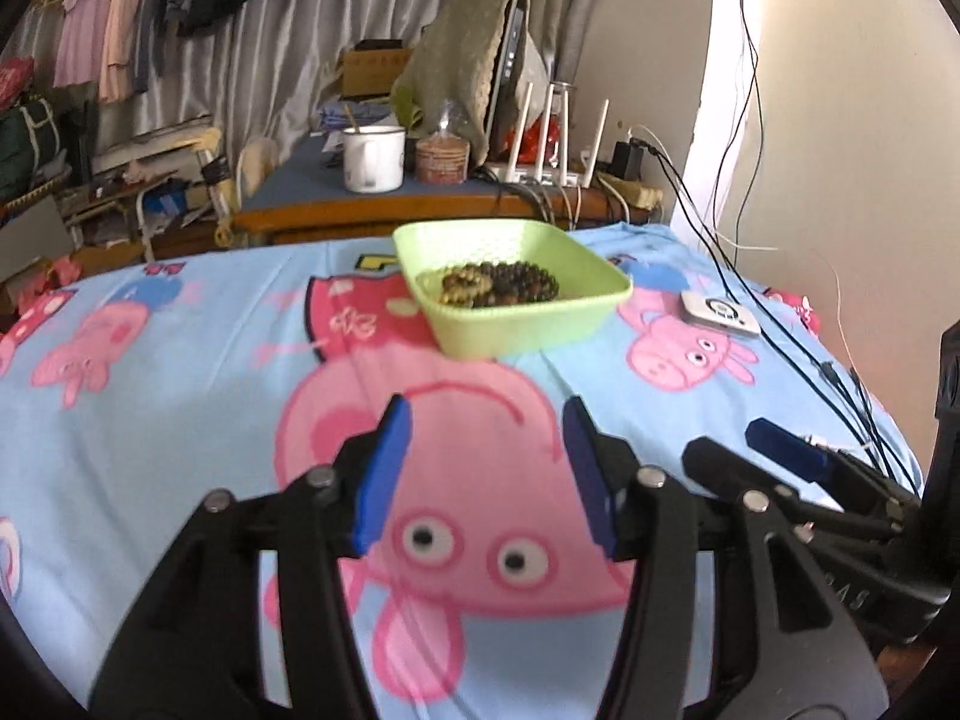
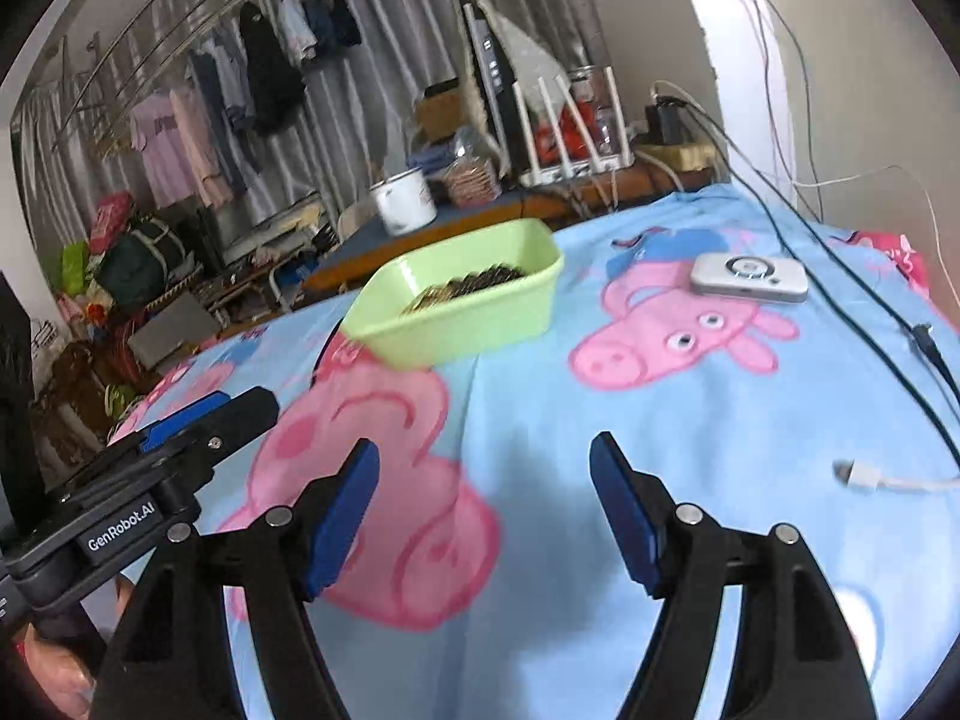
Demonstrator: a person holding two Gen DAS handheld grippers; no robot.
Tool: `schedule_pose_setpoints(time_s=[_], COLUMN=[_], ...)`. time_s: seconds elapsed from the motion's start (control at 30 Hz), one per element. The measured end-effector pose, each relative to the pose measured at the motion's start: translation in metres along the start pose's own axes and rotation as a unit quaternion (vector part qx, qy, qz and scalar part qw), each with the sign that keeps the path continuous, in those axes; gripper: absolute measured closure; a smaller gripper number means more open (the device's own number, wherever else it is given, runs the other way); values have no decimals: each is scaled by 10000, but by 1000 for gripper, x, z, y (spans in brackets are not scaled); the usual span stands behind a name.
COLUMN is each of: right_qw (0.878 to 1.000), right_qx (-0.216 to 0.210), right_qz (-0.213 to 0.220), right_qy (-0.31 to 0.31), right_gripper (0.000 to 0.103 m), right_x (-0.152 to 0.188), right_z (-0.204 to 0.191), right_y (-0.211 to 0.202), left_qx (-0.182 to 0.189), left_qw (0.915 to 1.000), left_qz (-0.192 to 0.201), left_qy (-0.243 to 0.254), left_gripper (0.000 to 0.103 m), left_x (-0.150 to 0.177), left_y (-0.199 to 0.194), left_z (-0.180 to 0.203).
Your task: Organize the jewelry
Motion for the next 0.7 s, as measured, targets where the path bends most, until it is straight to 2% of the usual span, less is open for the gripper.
schedule_pose_setpoints(time_s=[0.2, 0.37, 0.43, 0.5, 0.57, 0.7], right_qw=[9992, 9986, 9983, 9974, 9957, 9917], right_qx=[-14, -36, -34, -30, -26, 2], right_qz=[274, 399, 465, 602, 806, 1152], right_qy=[-307, -350, -359, -393, -464, -566], right_gripper=[61, 61, 61, 61, 61, 61], right_x=[4, 5, 6, 4, 3, 5], right_z=[-27, -38, -42, -47, -53, -62], right_y=[-27, -39, -45, -53, -64, -79], left_qx=[-172, -456, -570, -731, -919, -1021], left_qw=[9993, 9972, 9962, 9938, 9892, 9831], left_qz=[342, 589, 660, 834, 1138, 1512], left_qy=[32, -24, -58, -91, -82, -164], left_gripper=[53, 53, 48, 35, 33, 26], left_x=[1, 0, 1, 1, -2, -4], left_y=[-32, -56, -64, -75, -90, -112], left_z=[-1, -9, -12, -17, -21, -26])
Point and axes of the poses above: each gripper's, at about its wrist camera, not at the fingertips, and y roughly the way its jaws point, z to its right, x to its underside, the point moved 4 cm from there along y, roughly the way its jaws point, and after that the axes turned 7 degrees about -x, right-handed, at the moved point
